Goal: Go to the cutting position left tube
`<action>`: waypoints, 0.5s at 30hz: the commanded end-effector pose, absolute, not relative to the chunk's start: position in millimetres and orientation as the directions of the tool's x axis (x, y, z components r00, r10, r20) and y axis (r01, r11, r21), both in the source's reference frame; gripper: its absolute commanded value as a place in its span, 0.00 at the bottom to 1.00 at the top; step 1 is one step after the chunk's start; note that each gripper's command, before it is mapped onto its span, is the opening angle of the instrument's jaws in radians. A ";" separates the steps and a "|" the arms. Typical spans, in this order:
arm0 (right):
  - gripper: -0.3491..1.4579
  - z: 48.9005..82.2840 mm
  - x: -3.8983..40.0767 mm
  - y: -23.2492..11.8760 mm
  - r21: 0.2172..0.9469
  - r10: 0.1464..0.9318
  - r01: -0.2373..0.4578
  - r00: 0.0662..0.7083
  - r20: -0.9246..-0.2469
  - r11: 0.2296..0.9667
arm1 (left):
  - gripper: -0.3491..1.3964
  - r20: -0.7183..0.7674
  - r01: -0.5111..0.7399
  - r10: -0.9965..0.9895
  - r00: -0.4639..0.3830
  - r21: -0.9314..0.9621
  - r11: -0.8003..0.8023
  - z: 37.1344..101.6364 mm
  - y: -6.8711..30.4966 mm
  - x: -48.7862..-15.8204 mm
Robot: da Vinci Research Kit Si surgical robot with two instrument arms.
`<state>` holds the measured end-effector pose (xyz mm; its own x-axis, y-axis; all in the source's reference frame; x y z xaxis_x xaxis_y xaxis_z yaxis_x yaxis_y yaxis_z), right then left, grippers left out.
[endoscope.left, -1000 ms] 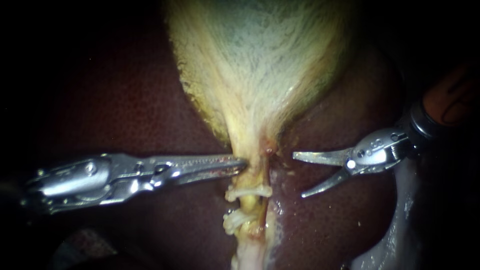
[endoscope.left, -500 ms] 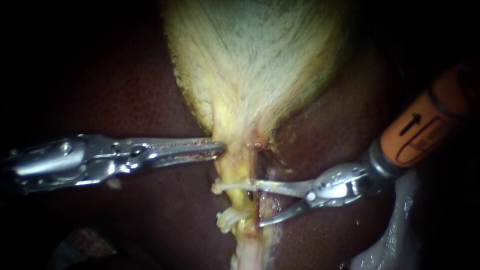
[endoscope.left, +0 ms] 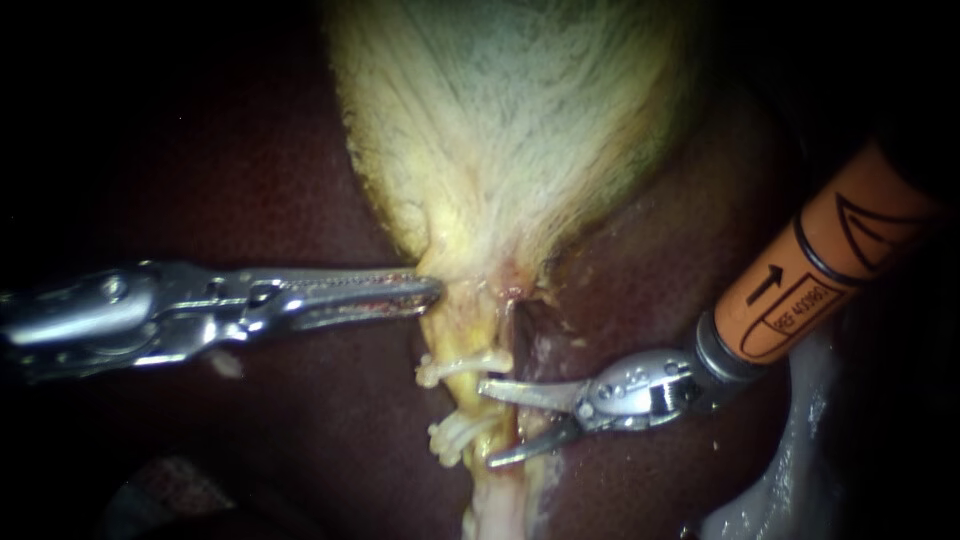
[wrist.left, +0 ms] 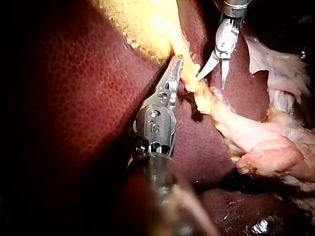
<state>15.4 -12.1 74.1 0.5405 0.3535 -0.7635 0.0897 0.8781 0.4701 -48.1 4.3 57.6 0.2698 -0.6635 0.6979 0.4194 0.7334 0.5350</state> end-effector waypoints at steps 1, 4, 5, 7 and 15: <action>0.97 74.2 15.3 -12.1 0.466 0.353 0.082 0.542 -0.762 0.881 | 0.13 0.697 0.421 -0.664 0.270 0.535 0.733 57.3 4.2 -48.2; 0.97 74.4 15.3 -11.8 0.467 0.354 0.080 0.542 -0.762 0.881 | 0.13 0.698 0.426 -0.664 0.267 0.533 0.731 56.8 4.0 -48.4; 0.97 74.5 15.4 -11.8 0.467 0.355 0.080 0.543 -0.762 0.881 | 0.13 0.698 0.427 -0.665 0.267 0.533 0.731 56.7 3.9 -48.4; 0.97 74.6 15.7 -11.7 0.467 0.355 0.078 0.543 -0.761 0.881 | 0.13 0.699 0.423 -0.665 0.264 0.535 0.731 56.4 3.8 -48.6; 0.97 74.4 17.0 -12.1 0.479 0.359 0.099 0.536 -0.764 0.872 | 0.13 0.703 0.419 -0.660 0.267 0.532 0.736 56.4 3.7 -48.7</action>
<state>17.1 -12.3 74.3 0.5326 0.3596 -0.7662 0.1054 0.8700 0.4816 -48.6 3.7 56.3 0.2662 -0.6603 0.7022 0.4197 0.7352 0.5322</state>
